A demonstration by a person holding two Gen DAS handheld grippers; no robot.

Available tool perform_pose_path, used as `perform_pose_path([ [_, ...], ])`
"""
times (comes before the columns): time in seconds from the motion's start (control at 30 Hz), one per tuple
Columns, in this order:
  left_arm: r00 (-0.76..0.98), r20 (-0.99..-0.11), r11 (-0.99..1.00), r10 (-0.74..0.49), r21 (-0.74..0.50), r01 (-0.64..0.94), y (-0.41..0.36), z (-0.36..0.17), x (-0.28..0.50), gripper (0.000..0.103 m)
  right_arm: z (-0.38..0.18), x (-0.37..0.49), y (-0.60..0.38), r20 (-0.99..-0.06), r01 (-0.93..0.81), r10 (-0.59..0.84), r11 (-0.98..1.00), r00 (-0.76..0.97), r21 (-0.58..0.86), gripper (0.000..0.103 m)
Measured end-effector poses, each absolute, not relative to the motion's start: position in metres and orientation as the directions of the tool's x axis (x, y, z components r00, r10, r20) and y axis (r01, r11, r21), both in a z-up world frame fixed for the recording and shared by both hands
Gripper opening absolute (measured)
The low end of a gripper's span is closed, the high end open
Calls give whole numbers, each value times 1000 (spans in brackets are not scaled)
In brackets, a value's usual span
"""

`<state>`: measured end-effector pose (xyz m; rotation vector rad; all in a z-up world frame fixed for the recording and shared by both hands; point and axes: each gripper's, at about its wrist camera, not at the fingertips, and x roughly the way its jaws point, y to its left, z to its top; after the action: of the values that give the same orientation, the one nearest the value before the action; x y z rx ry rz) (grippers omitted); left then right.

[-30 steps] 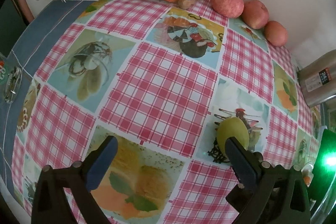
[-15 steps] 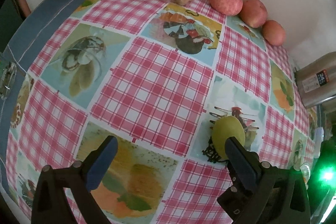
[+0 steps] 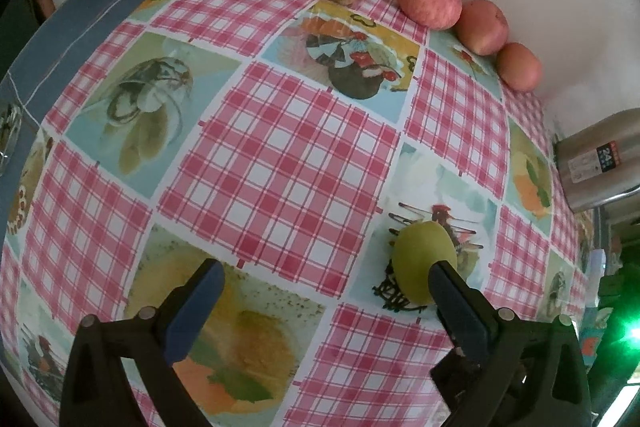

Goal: Organize fruits
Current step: 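Lower the right tool onto the dark plum and close it, then lower the left tool onto the green fruit and close it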

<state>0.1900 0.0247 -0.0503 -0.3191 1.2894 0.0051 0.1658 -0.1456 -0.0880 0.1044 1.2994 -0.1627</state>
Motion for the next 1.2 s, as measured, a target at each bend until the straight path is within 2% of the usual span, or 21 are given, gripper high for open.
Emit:
perform_pose_path([
  [0.03,284,-943,957,-173,-230,-180,25,-50,190,103,-87,167,-146,-964,174,-58,985,261,-13,63],
  [0.13,285,-942,957,-176,-232,-175,24,-49,190,103,-85,168,-145,-963,166,-33,986,268,12,51],
  [0.23,284,-942,957,-178,-233,-172,23,-48,190,103,-81,167,-145,-963,162,-6,986,269,40,41],
  [0.57,296,-933,956,-207,-257,-142,16,-47,192,103,-80,163,-141,-958,175,22,982,287,75,35],
  [0.67,302,-929,955,-212,-263,-136,15,-45,192,103,-78,163,-143,-956,182,51,977,289,107,27],
  [1.0,307,-919,945,-246,-298,-133,11,-47,194,103,-56,158,-157,-942,208,75,967,326,149,26],
  [1.1,301,-916,943,-266,-312,-119,6,-50,195,101,-57,157,-165,-944,228,69,962,322,148,26],
  [1.2,298,-909,938,-291,-332,-99,-4,-53,196,90,-58,154,-179,-944,259,87,950,317,175,26],
])
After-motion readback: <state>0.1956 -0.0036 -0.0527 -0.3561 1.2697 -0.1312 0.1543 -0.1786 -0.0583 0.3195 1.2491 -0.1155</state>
